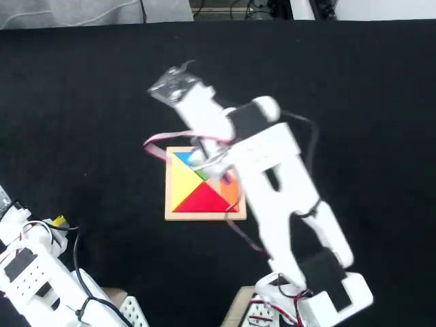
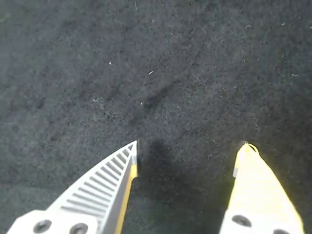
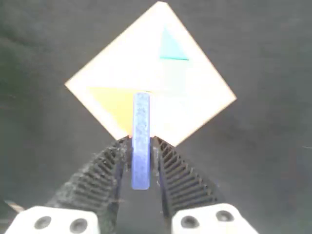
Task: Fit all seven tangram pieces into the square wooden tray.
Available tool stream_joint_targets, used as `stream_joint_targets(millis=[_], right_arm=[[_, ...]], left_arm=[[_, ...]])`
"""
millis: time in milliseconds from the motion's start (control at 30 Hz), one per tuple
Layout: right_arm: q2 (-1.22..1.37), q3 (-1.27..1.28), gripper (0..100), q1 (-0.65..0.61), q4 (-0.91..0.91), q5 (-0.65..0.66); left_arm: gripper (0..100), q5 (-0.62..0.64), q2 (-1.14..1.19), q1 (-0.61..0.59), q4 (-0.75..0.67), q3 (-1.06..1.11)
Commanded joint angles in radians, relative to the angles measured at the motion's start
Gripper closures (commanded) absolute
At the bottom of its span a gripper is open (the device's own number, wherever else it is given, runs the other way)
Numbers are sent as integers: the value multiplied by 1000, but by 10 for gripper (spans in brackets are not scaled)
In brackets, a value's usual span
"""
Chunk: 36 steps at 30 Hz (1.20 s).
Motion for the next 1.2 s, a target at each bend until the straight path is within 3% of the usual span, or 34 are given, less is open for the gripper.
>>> stream_joint_targets(millis=[0, 167, 333, 633, 1167], right_arm=[[-33, -16, 987, 147, -71, 92], [108, 47, 987, 207, -250, 112], [297, 47, 987, 203, -368, 241], [469, -24, 988, 196, -382, 212], [521, -15, 988, 164, -489, 143]], left_arm=[[690, 0, -11, 5, -18, -5], [690, -3, -11, 5, -18, -5], [690, -5, -11, 5, -18, 1], [690, -5, -11, 8, -18, 2], [690, -6, -11, 50, -18, 2]])
